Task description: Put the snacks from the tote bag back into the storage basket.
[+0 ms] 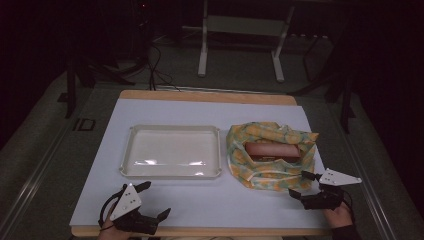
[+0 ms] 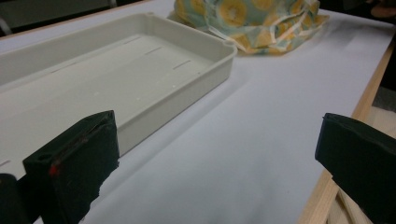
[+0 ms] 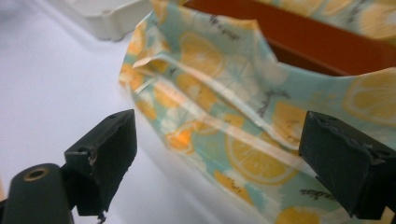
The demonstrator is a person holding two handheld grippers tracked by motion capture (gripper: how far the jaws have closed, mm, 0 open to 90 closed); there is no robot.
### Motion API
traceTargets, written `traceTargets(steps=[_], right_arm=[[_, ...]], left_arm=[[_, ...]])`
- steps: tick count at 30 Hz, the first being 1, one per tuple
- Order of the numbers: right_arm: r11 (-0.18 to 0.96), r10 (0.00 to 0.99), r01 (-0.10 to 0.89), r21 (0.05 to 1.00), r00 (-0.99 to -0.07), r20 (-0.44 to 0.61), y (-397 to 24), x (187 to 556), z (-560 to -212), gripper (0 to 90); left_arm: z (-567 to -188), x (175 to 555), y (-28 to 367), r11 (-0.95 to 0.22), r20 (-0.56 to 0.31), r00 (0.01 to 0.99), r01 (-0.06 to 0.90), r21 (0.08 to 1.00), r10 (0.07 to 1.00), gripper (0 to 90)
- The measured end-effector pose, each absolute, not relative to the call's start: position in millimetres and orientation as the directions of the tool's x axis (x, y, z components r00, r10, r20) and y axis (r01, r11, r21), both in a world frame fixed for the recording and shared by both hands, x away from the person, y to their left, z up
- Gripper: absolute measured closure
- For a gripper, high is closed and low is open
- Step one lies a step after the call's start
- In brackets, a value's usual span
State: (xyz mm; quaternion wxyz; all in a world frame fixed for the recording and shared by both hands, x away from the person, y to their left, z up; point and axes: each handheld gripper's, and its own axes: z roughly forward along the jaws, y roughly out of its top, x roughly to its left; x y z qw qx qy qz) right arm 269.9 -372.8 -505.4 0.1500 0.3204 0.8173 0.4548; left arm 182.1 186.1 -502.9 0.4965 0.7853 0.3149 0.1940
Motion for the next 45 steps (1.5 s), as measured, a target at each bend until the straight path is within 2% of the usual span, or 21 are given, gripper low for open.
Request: traceTargets(steps=[4,8,15,36,45], right_arm=[[0.415,0.648,0.418,0.809,-0.759,0.060,-371,273,-508,13.5],[0.465,0.607,0.407,0.786,-0.793,0.051,-365,271,-508,12.2],[0.459,0.587,0.397,0.795,-0.807,0.065,-363,272,-500,11.1],[0.533,0.474,0.224,0.816,-0.878,-0.068,-347,277,-446,13.1],[0.526,0.472,0.178,0.832,-0.874,-0.111,-347,282,-423,13.1]], left_arm=[[-503,182,184,-0.321,-0.001,0.740,0.293,0.901,0.672,0.0],[-503,181,183,-0.322,-0.003,0.748,0.289,0.902,0.663,0.0],[-503,181,182,-0.327,-0.006,0.755,0.292,0.899,0.656,0.0],[-503,183,183,-0.327,-0.010,0.753,0.298,0.897,0.658,0.0],[-503,183,183,-0.325,-0.011,0.753,0.298,0.897,0.658,0.0]])
